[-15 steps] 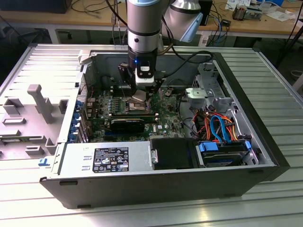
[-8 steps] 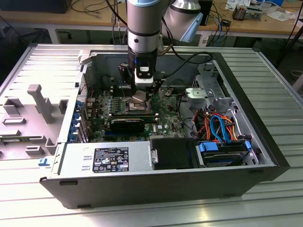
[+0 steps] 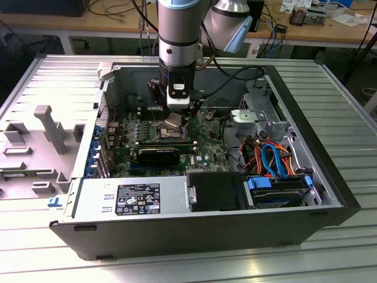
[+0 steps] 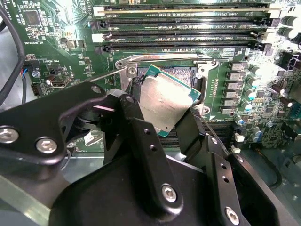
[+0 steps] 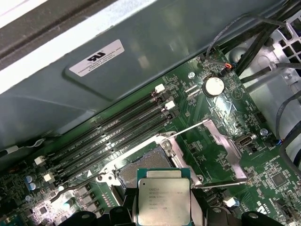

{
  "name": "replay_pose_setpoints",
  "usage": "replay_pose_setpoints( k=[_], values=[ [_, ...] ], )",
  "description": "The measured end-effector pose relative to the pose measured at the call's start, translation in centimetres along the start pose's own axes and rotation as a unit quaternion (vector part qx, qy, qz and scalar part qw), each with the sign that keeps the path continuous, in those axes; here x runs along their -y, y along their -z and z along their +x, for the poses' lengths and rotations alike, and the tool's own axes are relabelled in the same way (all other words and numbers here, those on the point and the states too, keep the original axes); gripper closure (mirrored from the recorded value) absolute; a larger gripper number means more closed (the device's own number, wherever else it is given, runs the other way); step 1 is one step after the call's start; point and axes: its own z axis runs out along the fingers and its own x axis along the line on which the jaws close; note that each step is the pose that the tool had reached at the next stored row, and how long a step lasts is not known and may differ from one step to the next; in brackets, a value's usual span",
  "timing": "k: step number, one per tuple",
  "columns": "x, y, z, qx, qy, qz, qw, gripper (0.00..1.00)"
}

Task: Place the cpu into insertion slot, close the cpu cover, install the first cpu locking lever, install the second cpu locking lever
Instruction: 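Place the cpu into insertion slot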

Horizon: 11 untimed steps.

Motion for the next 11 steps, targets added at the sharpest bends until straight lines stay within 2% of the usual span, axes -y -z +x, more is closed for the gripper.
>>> replay_pose_setpoints(
  k=[11],
  values=[
    [0.0, -0.15, 0.0, 0.0001, -0.01, -0.0002, 1.0, 0.46]
  ],
)
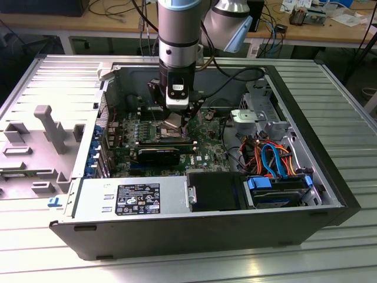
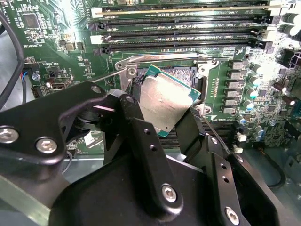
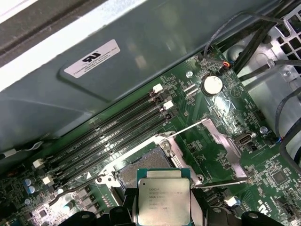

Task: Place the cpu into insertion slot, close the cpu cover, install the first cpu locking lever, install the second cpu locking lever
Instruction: 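Place the cpu into insertion slot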

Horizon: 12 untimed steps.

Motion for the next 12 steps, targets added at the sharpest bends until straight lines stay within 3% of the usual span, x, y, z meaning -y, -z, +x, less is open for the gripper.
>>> replay_pose_setpoints(
  k=[12],
  values=[
    [0.0, -0.18, 0.0, 0.0001, -0.008, -0.0001, 1.0, 0.46]
  ],
)
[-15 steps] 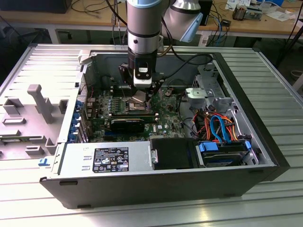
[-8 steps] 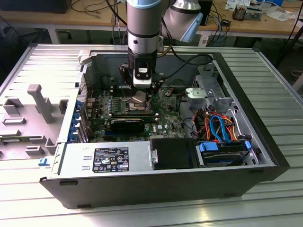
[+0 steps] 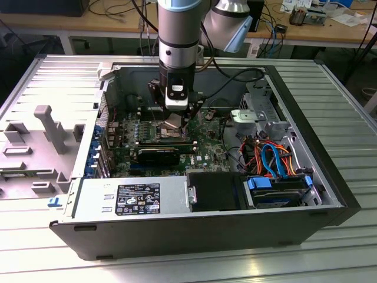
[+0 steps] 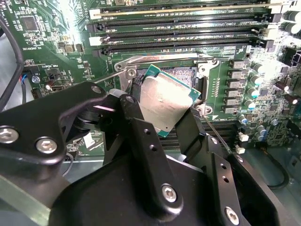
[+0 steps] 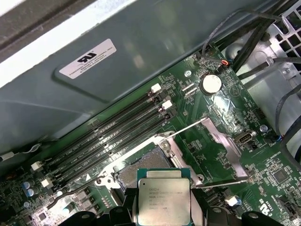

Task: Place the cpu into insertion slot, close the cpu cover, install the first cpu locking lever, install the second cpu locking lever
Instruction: 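Place the cpu into insertion slot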

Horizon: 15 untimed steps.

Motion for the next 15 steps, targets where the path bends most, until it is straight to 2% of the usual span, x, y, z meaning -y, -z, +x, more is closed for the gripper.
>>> replay_pose_setpoints(
  k=[15],
  values=[
    [0.0, -0.12, 0.0, 0.0006, -0.011, 0.0006, 0.9999, 0.46]
  ],
)
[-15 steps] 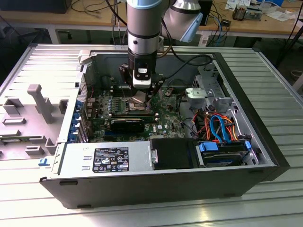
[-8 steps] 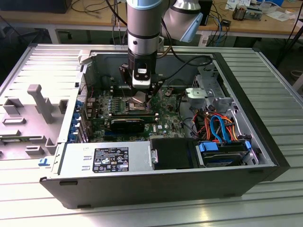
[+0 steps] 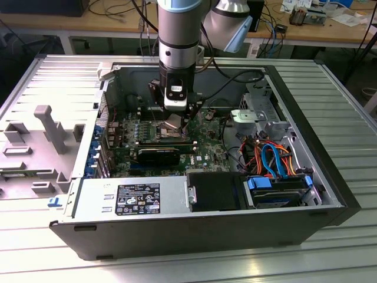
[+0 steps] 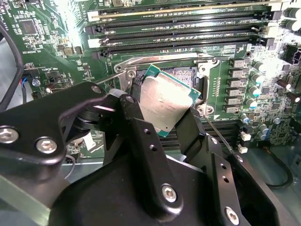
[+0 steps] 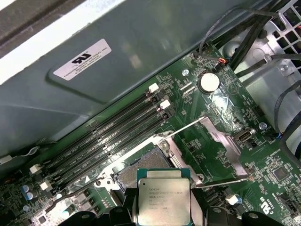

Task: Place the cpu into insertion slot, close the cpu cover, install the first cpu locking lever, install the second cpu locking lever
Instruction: 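Place the cpu into insertion slot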

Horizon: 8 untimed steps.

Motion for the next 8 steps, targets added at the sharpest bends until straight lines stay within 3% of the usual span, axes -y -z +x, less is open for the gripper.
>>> replay_pose_setpoints(
  k=[8],
  values=[
    [0.0, -0.06, 0.0, 0.0007, -0.009, 0.0007, 1.0, 0.46]
  ],
)
